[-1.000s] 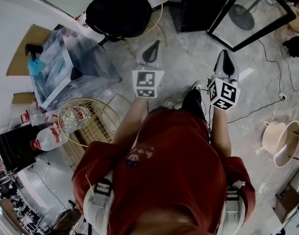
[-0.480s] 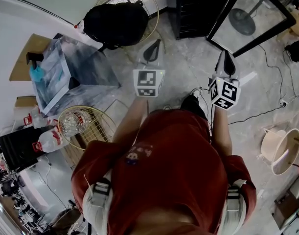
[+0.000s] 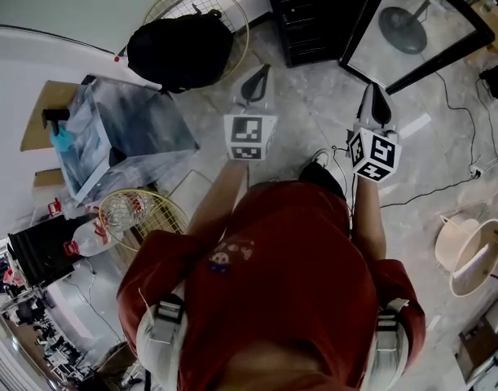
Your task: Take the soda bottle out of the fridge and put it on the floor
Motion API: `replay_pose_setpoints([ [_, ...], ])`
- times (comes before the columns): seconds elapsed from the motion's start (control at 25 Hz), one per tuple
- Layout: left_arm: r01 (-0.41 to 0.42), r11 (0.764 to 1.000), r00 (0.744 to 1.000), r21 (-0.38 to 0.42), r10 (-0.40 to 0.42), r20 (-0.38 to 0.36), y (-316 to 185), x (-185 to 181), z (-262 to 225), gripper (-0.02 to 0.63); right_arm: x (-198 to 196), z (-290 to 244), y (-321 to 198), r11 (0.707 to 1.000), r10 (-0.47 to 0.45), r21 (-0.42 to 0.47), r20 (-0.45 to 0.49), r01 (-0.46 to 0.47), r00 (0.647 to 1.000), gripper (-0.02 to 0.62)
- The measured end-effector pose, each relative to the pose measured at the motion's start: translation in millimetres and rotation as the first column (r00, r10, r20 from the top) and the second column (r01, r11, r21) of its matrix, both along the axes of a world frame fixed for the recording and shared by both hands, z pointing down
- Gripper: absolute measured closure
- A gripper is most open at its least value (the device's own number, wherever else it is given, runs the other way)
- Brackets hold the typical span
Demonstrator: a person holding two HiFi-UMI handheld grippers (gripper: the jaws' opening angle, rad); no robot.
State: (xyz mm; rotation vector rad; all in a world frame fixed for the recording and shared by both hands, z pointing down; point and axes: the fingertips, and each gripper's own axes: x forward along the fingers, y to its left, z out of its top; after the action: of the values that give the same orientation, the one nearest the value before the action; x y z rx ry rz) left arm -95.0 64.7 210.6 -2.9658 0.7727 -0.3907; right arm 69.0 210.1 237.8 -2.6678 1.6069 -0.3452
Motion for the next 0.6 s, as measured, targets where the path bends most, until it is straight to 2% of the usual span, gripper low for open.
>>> replay_pose_setpoints([
  [0.2, 0.019, 1.0, 0.999, -0.015, -0.018, 0.029, -9, 58, 7, 0.606, 56, 10, -9, 1.0, -0.013, -0.014, 0.012, 0.013, 1.0, 0.595],
  [0.36, 0.049, 0.998, 0.999, -0.026, -0.048, 0.019, -15, 103, 6, 0.606, 100, 16, -19, 0.999, -0.041, -0.016, 0.025, 0.041, 0.999, 0.595],
  [0.6, 0.079, 0.997, 0.996, -0.019, -0.078, 0.033, -17, 136, 16, 0.606, 128, 25, -35, 0.994, -0.109, -0.017, 0.023, 0.11, 0.994, 0.595],
])
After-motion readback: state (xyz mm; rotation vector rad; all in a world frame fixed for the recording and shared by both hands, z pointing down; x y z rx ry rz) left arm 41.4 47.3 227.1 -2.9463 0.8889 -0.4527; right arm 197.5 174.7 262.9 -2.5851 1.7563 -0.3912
